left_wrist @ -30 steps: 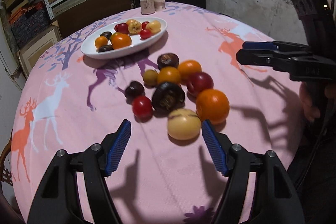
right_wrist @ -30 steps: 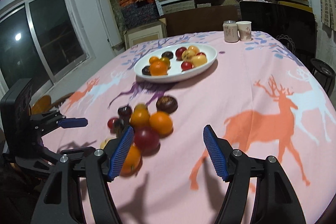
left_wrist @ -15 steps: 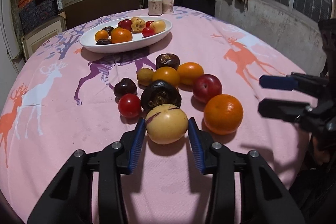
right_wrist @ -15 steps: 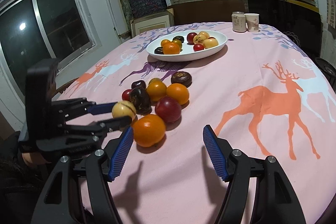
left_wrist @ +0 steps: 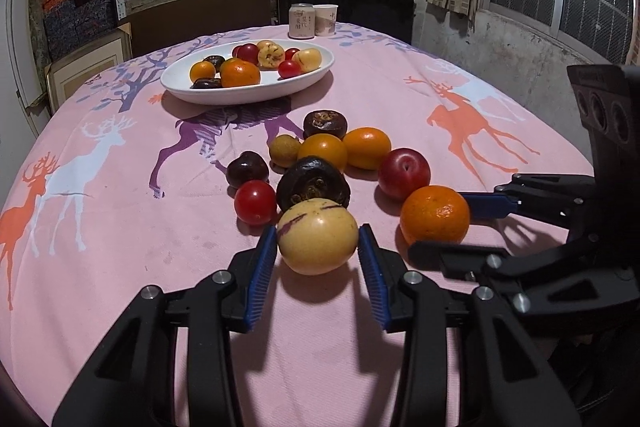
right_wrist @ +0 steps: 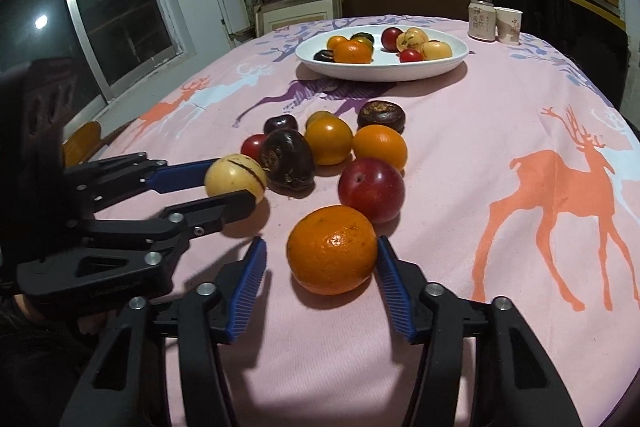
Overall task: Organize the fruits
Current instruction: 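Grasp a pale yellow fruit with the left tool while the right tool grasps an orange, then carry the yellow fruit and orange to the plate and release both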
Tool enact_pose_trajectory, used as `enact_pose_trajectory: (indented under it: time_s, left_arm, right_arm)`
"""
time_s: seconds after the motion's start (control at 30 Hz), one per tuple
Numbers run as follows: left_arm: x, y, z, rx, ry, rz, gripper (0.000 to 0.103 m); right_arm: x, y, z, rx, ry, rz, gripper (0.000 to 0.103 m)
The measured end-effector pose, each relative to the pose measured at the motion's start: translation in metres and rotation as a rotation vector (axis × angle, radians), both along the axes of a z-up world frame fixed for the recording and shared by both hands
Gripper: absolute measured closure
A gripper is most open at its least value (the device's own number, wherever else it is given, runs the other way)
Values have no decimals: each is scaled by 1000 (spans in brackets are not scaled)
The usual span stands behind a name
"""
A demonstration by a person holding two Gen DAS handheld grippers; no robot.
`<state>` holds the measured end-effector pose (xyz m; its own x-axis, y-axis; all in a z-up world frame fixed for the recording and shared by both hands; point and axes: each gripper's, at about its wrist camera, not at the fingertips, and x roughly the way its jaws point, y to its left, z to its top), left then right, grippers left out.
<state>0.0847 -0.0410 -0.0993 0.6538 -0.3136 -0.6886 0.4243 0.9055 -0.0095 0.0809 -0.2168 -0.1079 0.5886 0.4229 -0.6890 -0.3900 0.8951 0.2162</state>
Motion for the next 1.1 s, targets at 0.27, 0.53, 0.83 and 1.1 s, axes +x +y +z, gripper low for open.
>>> enact_pose_trajectory:
  time_s: [0.27,0.53,0.83,1.1]
  left_arm:
    - [0,1,0,-9,1,-1,62]
    - [0,2,0,-13,3,-1,62]
    - [0,5,2,-44,4,0,62]
    - [-3,19,8,-107,5,12,62]
  right_arm:
    - [-1,-10,-2,49,17,-10,59]
    - [-3,-17,0,76,19,-16,59]
    - [-6,-25,8,110,-3,-24,59]
    - [-7,-44,24,169,-42,-58,59]
